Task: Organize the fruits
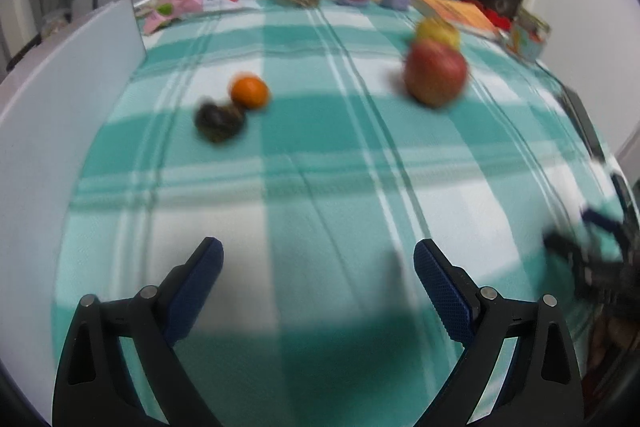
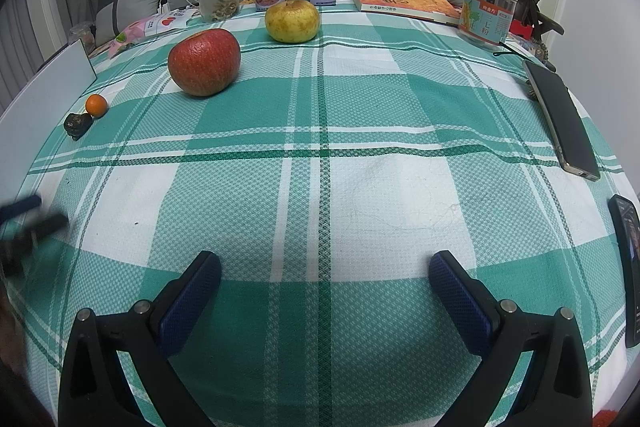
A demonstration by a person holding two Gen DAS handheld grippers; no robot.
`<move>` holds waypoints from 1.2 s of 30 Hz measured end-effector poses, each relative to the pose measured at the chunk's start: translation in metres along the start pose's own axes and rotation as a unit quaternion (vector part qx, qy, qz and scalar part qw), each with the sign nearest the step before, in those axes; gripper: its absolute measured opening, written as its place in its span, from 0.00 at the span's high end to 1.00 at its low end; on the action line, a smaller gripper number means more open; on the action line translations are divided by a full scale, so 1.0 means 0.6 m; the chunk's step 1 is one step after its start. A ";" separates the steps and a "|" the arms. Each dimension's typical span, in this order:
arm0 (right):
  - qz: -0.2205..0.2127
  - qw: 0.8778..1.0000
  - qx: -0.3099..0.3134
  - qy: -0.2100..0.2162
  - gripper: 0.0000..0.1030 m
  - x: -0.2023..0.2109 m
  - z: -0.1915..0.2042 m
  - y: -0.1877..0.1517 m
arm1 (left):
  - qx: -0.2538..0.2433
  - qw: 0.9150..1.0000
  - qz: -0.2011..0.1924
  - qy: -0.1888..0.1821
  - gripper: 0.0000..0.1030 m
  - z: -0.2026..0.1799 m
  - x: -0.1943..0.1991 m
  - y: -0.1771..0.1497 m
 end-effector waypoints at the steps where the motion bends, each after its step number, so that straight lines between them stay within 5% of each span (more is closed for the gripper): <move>1: 0.000 1.000 0.000 0.000 0.00 0.000 0.000 0.000 | -0.011 1.000 0.003 0.006 0.06 0.008 -0.012 0.026; 5: 0.000 1.000 0.000 0.000 0.00 0.000 0.000 0.000 | -0.044 0.997 0.003 0.069 0.07 0.034 -0.054 0.082; 11: 0.000 1.000 0.000 0.000 0.00 0.000 0.000 0.000 | 0.016 0.998 -0.002 0.059 0.09 0.088 -0.082 0.110; 13: 0.000 1.000 0.000 0.000 0.00 0.000 0.000 0.000 | 0.011 0.999 0.009 0.050 0.35 0.089 -0.093 0.113; 14: 0.000 1.000 0.000 0.000 0.00 0.000 0.000 0.000 | 0.008 0.998 0.024 0.049 0.56 0.090 -0.102 0.112; 15: 0.000 1.000 0.000 0.000 0.00 0.000 0.000 0.000 | 0.010 0.999 0.021 0.047 0.59 0.091 -0.101 0.111; 20: 0.000 1.000 0.000 0.000 0.00 0.000 0.000 0.000 | 0.033 0.999 0.016 0.038 0.60 0.093 -0.079 0.098; 28: 0.000 1.000 0.000 0.000 0.00 0.000 0.000 0.000 | 0.021 0.999 0.012 -0.027 0.60 0.029 0.035 0.021; 36: 0.000 1.000 0.000 0.000 0.00 0.000 0.000 0.000 | 0.019 1.000 0.017 -0.001 0.59 0.017 0.027 -0.045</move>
Point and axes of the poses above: each gripper's, at about its wrist camera, not at the fingertips, and x roughly against the way its jaws point, z to its left, y to its top, the point moved 3 cm from there along -x, roughly the way its jaws point
